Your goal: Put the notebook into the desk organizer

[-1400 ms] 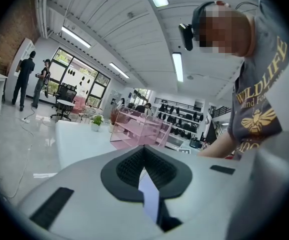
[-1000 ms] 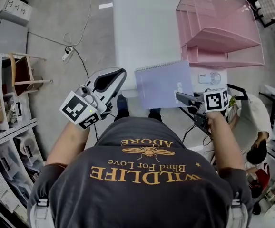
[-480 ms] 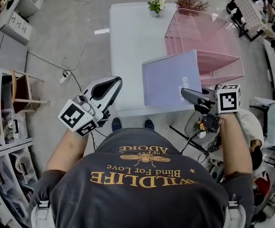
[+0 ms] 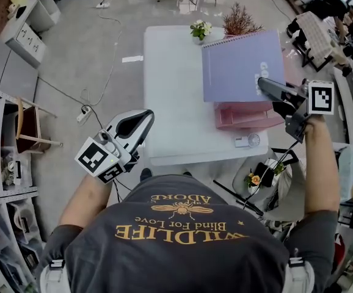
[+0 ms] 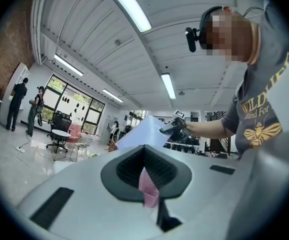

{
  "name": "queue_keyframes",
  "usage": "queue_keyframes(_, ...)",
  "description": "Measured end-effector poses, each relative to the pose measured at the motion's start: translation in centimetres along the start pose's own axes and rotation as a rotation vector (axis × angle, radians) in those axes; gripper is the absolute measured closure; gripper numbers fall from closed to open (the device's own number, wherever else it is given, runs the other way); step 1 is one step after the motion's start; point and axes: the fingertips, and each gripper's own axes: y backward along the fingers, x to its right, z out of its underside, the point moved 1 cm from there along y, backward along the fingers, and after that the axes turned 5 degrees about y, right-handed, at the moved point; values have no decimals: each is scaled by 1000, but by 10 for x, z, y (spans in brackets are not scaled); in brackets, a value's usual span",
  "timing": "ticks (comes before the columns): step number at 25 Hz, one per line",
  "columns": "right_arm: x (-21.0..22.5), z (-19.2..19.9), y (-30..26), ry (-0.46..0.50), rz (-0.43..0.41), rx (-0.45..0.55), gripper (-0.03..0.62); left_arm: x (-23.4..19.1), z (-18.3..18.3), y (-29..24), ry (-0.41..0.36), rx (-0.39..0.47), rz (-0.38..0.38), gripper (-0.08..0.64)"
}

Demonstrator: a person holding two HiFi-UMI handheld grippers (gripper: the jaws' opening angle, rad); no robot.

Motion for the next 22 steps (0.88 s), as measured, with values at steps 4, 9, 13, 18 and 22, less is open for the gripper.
queue_keyframes(4,34,-37,11,-3,24,18,561,-3,1,1,-1,-4,-18,558)
queue_keyframes(9,88,-60,17,-72,62,10,561,-7,2,3,-7,-11,-36,558)
queue_keyframes(13,138,-56,24,-129,135,-30,561,-9,5,5,-3,-21,-48,558)
queue_keyframes(18,193,-30,38,-237,240,-88,560,-12,9,6,4,-37,-59,558)
queue_keyframes(22,231,-2,45,-345,321,-126,551,-12,12,6,9,-52,-65,558)
